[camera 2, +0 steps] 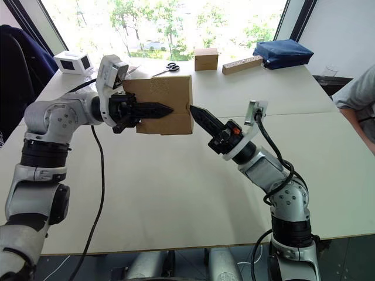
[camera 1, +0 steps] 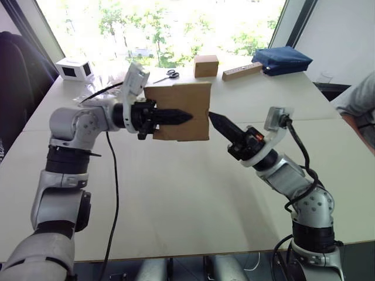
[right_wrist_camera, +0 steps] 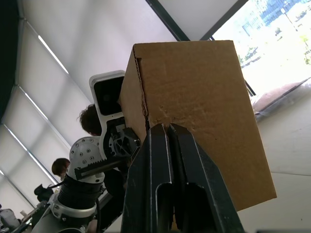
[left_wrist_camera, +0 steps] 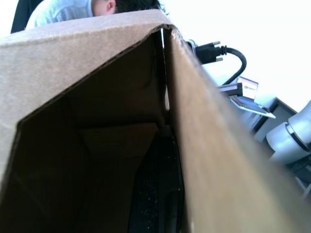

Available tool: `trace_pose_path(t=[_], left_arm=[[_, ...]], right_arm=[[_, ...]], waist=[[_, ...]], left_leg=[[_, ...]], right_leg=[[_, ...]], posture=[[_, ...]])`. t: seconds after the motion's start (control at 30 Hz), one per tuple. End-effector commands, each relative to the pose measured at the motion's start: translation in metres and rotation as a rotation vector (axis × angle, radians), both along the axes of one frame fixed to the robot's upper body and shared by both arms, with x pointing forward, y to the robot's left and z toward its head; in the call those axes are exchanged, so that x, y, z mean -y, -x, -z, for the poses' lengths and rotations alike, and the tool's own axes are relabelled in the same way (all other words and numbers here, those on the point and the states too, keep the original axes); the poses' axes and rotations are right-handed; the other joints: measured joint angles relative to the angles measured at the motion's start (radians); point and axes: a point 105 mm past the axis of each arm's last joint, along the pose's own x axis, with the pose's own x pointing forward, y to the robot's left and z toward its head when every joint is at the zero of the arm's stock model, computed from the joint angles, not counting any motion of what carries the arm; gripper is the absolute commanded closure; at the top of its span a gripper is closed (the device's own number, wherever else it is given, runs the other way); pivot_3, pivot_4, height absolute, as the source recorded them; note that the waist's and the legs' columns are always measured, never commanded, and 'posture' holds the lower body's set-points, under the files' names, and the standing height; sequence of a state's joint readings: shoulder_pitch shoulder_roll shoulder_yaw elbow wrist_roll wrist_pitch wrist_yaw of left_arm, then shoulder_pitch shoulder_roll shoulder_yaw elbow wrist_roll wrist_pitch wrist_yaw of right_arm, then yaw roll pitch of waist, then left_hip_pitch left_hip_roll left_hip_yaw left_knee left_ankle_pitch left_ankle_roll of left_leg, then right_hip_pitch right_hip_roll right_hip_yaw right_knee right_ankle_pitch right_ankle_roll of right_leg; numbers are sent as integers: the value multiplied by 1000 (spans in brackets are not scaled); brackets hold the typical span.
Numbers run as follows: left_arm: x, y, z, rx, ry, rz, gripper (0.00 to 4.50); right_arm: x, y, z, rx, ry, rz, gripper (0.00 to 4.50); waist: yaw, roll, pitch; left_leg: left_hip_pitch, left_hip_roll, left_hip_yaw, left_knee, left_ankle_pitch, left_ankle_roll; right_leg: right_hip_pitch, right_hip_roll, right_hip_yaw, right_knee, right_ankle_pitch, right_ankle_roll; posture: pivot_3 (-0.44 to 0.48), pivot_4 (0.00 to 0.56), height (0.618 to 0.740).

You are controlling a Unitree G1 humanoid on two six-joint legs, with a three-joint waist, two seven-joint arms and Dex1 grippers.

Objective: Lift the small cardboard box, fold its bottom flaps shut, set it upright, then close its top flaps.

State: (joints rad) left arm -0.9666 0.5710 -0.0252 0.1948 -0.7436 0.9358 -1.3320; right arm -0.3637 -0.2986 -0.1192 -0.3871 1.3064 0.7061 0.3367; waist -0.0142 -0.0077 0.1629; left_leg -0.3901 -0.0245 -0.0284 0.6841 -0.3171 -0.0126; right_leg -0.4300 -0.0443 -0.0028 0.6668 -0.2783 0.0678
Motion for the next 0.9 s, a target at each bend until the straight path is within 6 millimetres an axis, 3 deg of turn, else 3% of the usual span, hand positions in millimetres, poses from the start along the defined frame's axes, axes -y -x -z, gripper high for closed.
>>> trace_pose_path(t=[0.03, 0.2, 0.3, 0.4, 0.6, 0.77, 0.9], left_arm=[[6, 4, -8, 48, -38, 35, 4500], [0, 0, -10, 99, -154, -31, 4500], [-4, -5, -3, 182, -369, -93, 4500], [-20, -4, 24, 289, -762, -31, 4500], [-6, 0, 40, 335, -1095, 56, 4500], [15, 12, 49, 370, -1226, 137, 4500], [23, 15, 62, 453, -1294, 202, 4500]], right_arm=[[-10, 10, -7, 54, 23, -46, 4434], [29, 14, -2, 38, 92, 82, 4434], [48, 25, 10, 26, 243, 116, 4434], [60, 41, 21, 29, 470, 98, 4434], [61, 61, 42, 110, 906, 21, 4434], [63, 67, 61, 185, 1161, 8, 4434], [62, 67, 71, 209, 1215, 31, 4434]], waist=[[0, 0, 0], [5, 0, 0], [5, 0, 0], [0, 1, 1], [5, 1, 2], [4, 0, 2], [3, -1, 2]], left_leg=[[0, 0, 0, 0, 0, 0], [0, 0, 0, 0, 0, 0], [-1, 0, 0, 0, -1, 1], [-1, -1, 0, 0, -1, 2], [0, 0, 0, 0, -1, 2], [0, 0, -1, 1, -2, 3], [0, 0, -1, 1, -2, 3]], right_leg=[[0, 0, 0, 0, 0, 0], [0, 0, 0, 0, 0, 0], [1, 0, 0, -1, 0, 0], [1, 0, 0, -2, 0, 0], [3, 3, 0, -2, 0, 0], [3, 3, 0, -3, -1, 1], [3, 3, 1, -2, -1, 1]], posture=[[0, 150, 740], [0, 150, 740], [0, 150, 740], [0, 150, 740], [0, 150, 740], [0, 150, 740], [0, 150, 740]])
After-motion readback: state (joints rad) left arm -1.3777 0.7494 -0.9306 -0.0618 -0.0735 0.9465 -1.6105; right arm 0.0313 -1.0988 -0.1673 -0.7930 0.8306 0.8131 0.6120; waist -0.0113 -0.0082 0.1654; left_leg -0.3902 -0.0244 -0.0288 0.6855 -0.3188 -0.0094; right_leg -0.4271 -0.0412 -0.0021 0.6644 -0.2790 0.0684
